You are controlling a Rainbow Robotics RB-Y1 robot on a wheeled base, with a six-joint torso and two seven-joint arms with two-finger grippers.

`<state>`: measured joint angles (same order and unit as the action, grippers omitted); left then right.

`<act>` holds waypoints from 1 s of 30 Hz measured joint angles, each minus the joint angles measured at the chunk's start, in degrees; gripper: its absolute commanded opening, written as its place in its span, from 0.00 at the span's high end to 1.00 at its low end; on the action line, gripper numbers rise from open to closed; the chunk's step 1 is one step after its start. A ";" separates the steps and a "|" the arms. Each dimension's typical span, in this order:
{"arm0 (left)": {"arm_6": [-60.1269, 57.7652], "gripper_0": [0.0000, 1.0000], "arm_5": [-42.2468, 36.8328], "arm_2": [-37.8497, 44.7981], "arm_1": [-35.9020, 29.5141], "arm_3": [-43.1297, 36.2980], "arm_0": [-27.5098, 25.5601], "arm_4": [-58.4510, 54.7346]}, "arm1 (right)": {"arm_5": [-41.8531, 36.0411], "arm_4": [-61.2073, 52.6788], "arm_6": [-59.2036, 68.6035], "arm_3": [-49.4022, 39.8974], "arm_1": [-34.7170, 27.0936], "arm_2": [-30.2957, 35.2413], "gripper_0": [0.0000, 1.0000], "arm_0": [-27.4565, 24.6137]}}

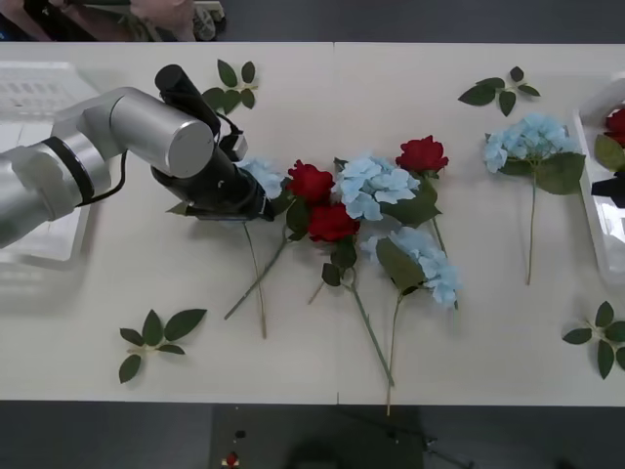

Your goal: Put the red flowers into the right box and the blue flowers into the left box

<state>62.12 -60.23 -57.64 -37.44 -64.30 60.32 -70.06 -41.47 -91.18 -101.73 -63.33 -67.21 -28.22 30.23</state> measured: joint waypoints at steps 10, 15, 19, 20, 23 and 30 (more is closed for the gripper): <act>0.01 0.80 3.67 -2.48 1.76 1.82 0.12 10.83 | -2.19 10.52 16.01 5.43 4.97 -13.42 0.46 13.06; 0.01 1.00 3.67 -2.48 2.37 2.00 0.12 15.02 | 0.27 13.80 17.01 16.13 13.04 -19.96 0.46 21.38; 0.01 1.00 3.67 -2.48 3.16 3.36 0.12 15.08 | 3.19 13.94 17.01 19.00 17.05 -22.08 0.46 23.19; 0.01 1.00 3.67 -2.48 3.33 3.62 0.12 15.08 | 3.80 13.94 17.01 19.18 17.53 -22.62 0.46 23.21; 0.01 1.00 3.67 -2.48 3.40 3.74 0.12 15.08 | 5.19 13.94 17.02 19.39 18.35 -24.35 0.46 23.20; 0.01 1.00 3.64 -2.48 1.86 1.32 0.12 15.11 | 9.35 13.94 17.02 20.23 18.47 -28.31 0.46 23.20</act>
<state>62.12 -56.59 -60.12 -35.58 -62.98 60.44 -54.95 -32.12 -77.23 -84.71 -43.09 -48.74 -56.53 53.42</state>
